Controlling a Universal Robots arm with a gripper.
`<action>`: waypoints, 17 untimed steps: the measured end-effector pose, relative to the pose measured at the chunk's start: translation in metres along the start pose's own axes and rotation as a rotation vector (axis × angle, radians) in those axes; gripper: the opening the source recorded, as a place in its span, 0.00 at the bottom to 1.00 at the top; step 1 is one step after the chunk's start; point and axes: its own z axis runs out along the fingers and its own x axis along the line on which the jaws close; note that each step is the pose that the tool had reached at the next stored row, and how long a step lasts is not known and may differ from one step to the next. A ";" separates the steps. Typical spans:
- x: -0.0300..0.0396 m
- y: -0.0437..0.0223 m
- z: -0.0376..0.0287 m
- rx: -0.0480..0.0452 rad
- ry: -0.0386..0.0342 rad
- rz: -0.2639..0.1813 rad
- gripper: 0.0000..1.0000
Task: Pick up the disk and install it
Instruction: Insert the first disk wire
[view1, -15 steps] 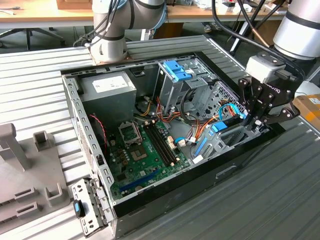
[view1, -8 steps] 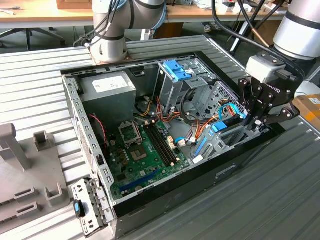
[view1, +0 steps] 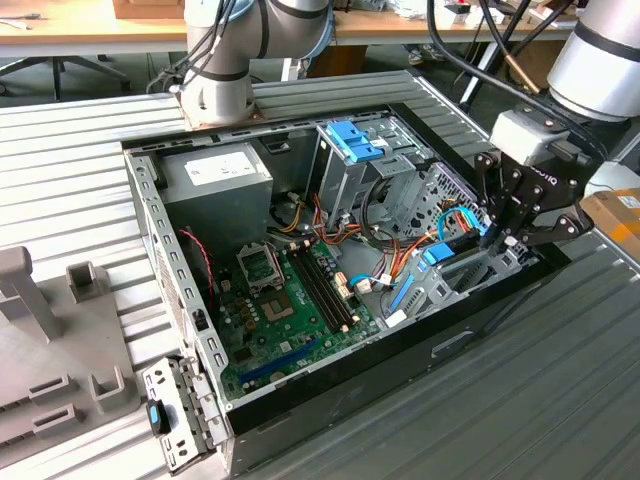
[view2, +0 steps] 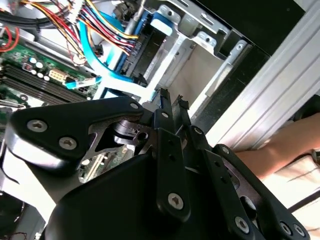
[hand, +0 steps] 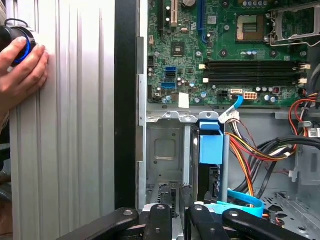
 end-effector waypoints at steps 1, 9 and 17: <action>0.0000 0.0000 0.0000 0.0002 -0.0138 0.000 0.21; -0.0001 0.0000 -0.0001 0.0025 -0.1711 0.006 0.21; -0.0032 0.0000 -0.0005 0.0023 -0.1834 0.006 0.21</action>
